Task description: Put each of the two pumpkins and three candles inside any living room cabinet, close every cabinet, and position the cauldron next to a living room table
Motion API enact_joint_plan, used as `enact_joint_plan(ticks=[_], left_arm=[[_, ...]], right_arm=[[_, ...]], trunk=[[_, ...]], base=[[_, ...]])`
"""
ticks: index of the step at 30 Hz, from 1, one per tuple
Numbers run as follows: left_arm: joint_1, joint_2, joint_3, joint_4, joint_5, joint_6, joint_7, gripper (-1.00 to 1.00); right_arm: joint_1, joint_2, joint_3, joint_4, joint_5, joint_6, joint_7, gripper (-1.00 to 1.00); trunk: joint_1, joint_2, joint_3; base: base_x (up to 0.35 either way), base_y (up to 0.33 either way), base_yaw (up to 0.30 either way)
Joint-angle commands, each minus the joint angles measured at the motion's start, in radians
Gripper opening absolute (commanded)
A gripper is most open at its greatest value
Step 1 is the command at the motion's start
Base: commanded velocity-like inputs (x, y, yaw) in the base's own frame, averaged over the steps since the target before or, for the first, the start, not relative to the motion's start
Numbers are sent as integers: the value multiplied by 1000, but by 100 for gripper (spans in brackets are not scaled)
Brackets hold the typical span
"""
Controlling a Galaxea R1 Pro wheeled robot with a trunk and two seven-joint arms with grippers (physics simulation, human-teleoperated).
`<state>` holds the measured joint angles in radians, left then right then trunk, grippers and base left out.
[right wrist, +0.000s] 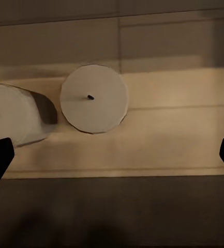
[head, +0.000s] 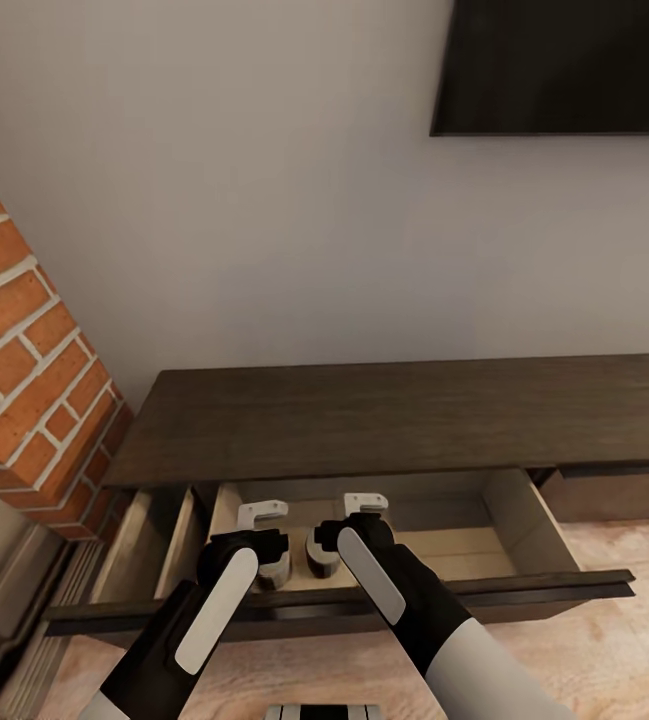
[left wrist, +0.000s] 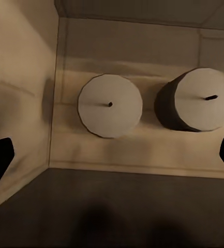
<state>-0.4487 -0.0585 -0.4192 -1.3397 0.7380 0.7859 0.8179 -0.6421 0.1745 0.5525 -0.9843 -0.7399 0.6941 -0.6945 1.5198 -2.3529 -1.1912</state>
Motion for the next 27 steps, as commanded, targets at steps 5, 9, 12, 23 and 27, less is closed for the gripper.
enact_joint_plan(ticks=[5, 9, 12, 23, 27], left_arm=[[-1, 0, -1, -1, 9, 1, 10, 100], [-1, 0, -1, -1, 9, 1, 10, 100], [-1, 0, -1, -1, 10, 1, 10, 100], [-1, 0, -1, -1, 9, 1, 10, 100], [-1, 0, -1, -1, 10, 1, 10, 100]], right_arm=[[-1, 0, 1, -2, -9, -1, -10, 100], [-2, 0, 1, -2, -9, -1, -11, 100], [-2, 0, 1, -4, -9, -2, -11, 100], [-1, 0, 1, -4, -10, -1, -11, 100], [-1, 0, 1, -4, -10, -2, -11, 100]], trunk=[[-20, 35, 15], [-35, 63, 27], [-46, 84, 37], [-89, 161, 71], [-104, 189, 84]], base=[[-151, 0, 0], [-28, 0, 0], [-1, 0, 0], [-77, 0, 0], [-2, 0, 0]])
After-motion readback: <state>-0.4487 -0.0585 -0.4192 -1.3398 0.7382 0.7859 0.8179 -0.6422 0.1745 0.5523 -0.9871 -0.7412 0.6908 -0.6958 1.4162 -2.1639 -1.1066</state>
